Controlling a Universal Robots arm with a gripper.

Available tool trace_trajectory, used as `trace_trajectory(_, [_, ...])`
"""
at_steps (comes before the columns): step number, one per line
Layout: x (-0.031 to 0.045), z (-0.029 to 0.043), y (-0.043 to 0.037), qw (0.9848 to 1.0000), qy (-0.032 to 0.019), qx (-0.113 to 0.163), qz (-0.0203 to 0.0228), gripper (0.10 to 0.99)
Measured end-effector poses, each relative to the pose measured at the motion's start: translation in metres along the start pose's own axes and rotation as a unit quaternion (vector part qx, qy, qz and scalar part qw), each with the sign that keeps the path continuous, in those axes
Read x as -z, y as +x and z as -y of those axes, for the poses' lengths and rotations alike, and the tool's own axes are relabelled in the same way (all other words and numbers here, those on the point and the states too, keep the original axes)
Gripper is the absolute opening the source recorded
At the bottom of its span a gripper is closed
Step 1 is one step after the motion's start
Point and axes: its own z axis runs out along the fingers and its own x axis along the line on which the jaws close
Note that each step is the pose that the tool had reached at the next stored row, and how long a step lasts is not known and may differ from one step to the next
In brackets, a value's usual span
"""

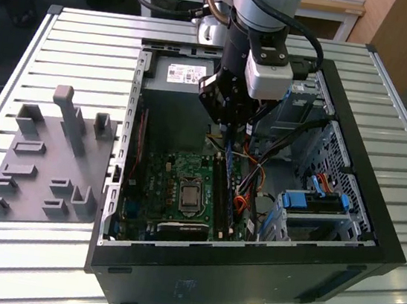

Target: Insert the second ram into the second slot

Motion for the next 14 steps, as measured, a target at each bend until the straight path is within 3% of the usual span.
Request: trace_trajectory(14, [-0.0032, 0.0000, 0.0000, 1.0000, 0.0000, 0.000, 0.0000, 0.137])
